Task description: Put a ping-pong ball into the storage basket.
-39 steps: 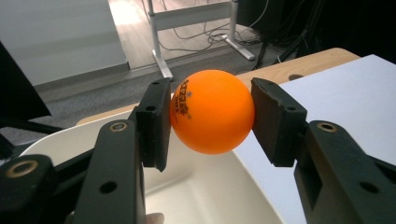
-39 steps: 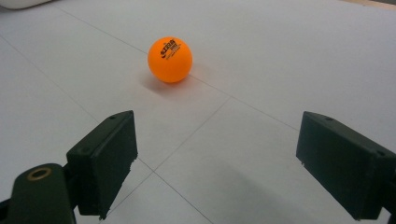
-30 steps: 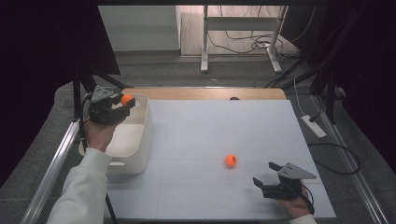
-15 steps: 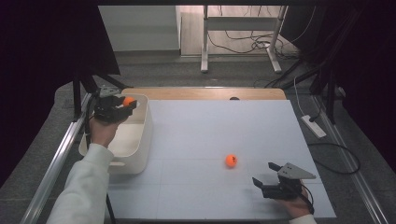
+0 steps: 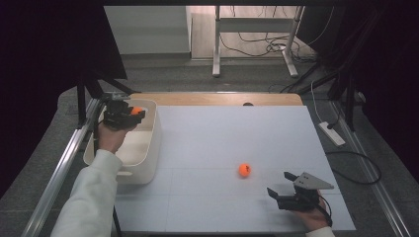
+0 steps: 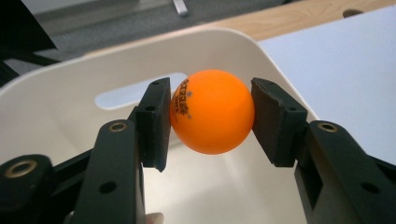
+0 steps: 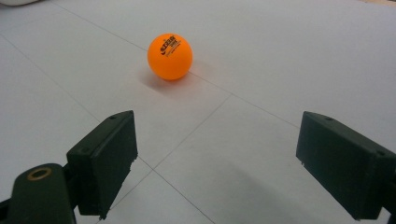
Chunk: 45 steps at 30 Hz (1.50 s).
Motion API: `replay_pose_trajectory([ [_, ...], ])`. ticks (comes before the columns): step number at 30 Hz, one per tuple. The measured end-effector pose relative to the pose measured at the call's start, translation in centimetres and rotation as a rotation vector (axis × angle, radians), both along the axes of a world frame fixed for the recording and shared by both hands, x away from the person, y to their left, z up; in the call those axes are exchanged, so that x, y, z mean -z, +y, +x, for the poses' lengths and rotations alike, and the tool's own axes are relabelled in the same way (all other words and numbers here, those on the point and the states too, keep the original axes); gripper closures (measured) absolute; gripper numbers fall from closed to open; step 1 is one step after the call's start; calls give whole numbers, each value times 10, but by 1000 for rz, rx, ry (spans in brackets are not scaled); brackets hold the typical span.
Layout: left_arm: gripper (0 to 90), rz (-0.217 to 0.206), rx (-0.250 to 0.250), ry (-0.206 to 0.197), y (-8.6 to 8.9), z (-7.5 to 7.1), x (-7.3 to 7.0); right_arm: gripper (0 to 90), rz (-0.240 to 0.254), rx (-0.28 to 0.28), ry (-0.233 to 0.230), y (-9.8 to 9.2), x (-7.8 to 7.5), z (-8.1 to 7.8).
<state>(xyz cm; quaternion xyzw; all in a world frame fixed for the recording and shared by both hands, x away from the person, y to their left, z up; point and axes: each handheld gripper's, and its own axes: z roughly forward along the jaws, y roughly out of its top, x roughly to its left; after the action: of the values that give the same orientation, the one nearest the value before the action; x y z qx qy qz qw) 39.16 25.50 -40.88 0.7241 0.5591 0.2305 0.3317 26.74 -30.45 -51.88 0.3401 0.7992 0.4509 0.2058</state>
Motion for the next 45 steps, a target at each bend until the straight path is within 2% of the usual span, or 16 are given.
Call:
replay_pose_trajectory([
  [6, 505, 3, 9, 17, -1, 1, 1, 121, -2, 4, 2, 0, 0, 0],
  [18, 499, -9, 4, 3, 1, -1, -1, 122, -3, 4, 2, 0, 0, 0],
  [20, 436, -26, -11, -10, 1, -1, -2, 122, -3, 4, 3, 0, 0, 0],
  [21, 333, -35, -14, -12, 2, -2, -3, 122, -3, 4, 2, 0, 0, 0],
  [22, 333, -45, -18, -14, 2, -2, -4, 122, -3, 4, 2, 0, 0, 0],
  [24, 262, -83, -22, -35, 3, -5, -7, 122, -3, 4, 2, 0, 0, 0],
  [26, 204, -94, -17, -48, 4, -7, -9, 122, -3, 4, 2, 0, 0, 0],
  [28, 177, -112, 3, -66, 5, -11, -12, 122, -2, 3, 2, 0, 0, 0],
  [35, 168, -147, 60, -94, 5, -17, -14, 122, -1, 3, 0, 0, 0, 0],
  [45, 164, -181, 141, -142, -11, -31, -26, 122, 18, 6, 2, -1, -1, -2],
])
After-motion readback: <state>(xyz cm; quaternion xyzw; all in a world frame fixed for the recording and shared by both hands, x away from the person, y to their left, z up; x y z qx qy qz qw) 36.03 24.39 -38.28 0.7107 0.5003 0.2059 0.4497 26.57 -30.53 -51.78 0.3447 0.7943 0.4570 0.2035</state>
